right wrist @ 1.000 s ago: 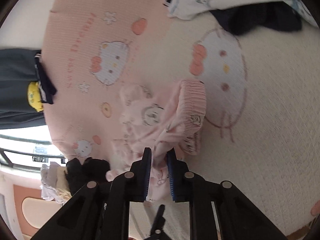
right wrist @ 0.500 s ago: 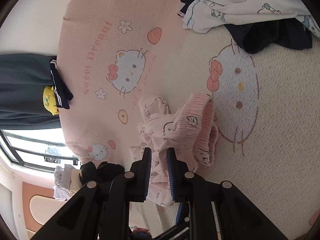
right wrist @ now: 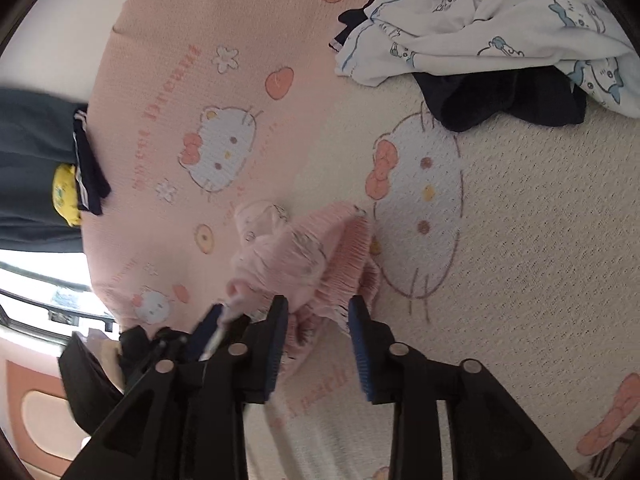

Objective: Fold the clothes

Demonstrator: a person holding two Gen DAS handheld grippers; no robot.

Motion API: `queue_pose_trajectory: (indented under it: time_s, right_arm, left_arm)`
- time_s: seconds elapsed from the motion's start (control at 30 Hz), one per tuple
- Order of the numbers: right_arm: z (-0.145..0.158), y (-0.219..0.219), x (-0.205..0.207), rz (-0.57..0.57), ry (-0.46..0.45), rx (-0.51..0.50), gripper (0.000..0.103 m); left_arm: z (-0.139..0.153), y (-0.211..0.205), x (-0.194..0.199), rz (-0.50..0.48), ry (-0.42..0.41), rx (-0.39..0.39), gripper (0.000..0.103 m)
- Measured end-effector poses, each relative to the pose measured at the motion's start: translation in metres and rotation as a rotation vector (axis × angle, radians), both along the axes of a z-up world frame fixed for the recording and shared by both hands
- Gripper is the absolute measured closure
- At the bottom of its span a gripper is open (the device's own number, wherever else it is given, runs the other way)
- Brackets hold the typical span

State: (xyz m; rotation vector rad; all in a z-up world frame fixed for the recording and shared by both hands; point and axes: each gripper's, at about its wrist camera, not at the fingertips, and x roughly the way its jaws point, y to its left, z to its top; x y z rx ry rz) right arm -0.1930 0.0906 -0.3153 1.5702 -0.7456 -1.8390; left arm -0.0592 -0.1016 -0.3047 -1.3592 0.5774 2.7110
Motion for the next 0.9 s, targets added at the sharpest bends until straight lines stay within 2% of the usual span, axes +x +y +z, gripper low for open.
queue_pose_trajectory:
  time_s: [0.07,0.13,0.27,0.33,0.4,0.47,0.53,0.57,0.67,0.87,0.9]
  right_arm:
    - [-0.006,-0.004,0.003,0.020,-0.022,-0.007,0.071]
    - [-0.012,-0.009,0.007,0.030,-0.059,-0.077,0.071]
    - [-0.022,-0.022,0.014,0.041,-0.114,-0.184,0.071]
    - [-0.025,-0.028,0.017,0.042,-0.125,-0.212,0.066]
    - [-0.025,-0.035,0.018,0.048,-0.116,-0.225,0.049]
    - [-0.025,-0.039,0.017,0.040,-0.106,-0.225,0.042]
    - [-0.028,-0.041,0.016,0.020,-0.112,-0.233,0.042]
    - [-0.031,-0.042,0.015,0.001,-0.126,-0.245,0.042]
    - [-0.046,-0.045,0.012,-0.042,-0.205,-0.285,0.042]
    - [-0.055,-0.055,0.016,-0.061,-0.259,-0.388,0.042]
    - [-0.053,-0.057,0.016,-0.051,-0.248,-0.379,0.042]
  left_arm:
    - [0.003,-0.007,-0.003,0.019,-0.028,0.079,0.081]
    - [0.006,-0.013,-0.005,0.034,-0.050,0.150,0.082]
    - [0.005,-0.018,-0.010,0.033,-0.060,0.175,0.081]
    - [0.005,-0.020,-0.012,0.031,-0.068,0.192,0.081]
    - [0.005,-0.021,-0.012,0.031,-0.068,0.196,0.081]
    - [0.006,-0.022,-0.011,0.029,-0.061,0.201,0.082]
    - [0.007,-0.024,-0.010,0.025,-0.059,0.217,0.084]
    - [0.007,-0.027,-0.010,0.033,-0.064,0.230,0.088]
    - [0.007,-0.038,-0.013,0.065,-0.095,0.304,0.088]
    - [0.009,-0.053,-0.017,0.094,-0.127,0.398,0.088]
    - [0.010,-0.054,-0.016,0.094,-0.128,0.409,0.088]
